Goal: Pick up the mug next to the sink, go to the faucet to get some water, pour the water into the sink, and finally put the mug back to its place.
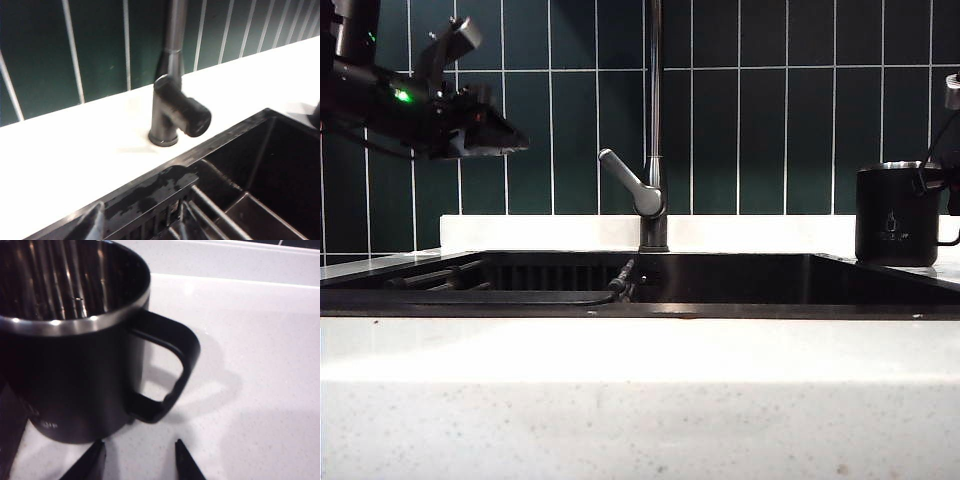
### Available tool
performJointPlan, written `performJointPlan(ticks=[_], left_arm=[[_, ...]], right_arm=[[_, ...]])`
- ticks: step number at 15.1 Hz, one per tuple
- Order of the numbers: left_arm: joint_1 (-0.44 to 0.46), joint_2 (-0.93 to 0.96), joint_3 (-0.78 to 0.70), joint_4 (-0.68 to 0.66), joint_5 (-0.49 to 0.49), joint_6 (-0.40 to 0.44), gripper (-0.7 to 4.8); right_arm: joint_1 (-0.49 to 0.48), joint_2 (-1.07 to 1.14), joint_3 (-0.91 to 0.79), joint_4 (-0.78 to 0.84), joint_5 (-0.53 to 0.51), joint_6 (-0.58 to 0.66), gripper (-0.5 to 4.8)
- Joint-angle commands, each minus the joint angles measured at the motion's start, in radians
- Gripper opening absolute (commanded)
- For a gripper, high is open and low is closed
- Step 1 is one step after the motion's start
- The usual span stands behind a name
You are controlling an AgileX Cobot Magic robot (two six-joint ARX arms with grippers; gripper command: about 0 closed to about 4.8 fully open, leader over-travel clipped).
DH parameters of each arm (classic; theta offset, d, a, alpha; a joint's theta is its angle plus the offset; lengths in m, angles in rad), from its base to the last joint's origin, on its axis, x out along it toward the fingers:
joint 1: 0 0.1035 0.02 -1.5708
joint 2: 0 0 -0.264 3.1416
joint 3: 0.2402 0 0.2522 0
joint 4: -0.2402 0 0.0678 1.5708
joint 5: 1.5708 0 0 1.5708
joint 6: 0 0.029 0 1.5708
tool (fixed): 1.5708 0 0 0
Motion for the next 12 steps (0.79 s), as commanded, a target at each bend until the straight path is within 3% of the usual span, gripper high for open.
performJointPlan(ticks=[1, 6, 10, 12], left_arm=[[-0.002, 0.004, 0.006, 0.047, -0.004, 0.004, 1.86], [-0.006, 0.004, 0.023, 0.1, -0.003, -0.003, 1.84], [-0.006, 0.014, 0.082, 0.082, 0.11, -0.006, 1.86], [-0.006, 0.034, 0.119, 0.06, 0.113, -0.013, 1.86]], right_arm=[[0.001, 0.003, 0.006, 0.086, 0.052, 0.001, 2.44], [0.0, 0.047, 0.055, 0.105, 0.055, 0.012, 2.43], [-0.003, 0.09, 0.107, 0.109, 0.118, 0.041, 2.43], [-0.013, 0.104, 0.113, 0.112, 0.118, 0.043, 2.43]])
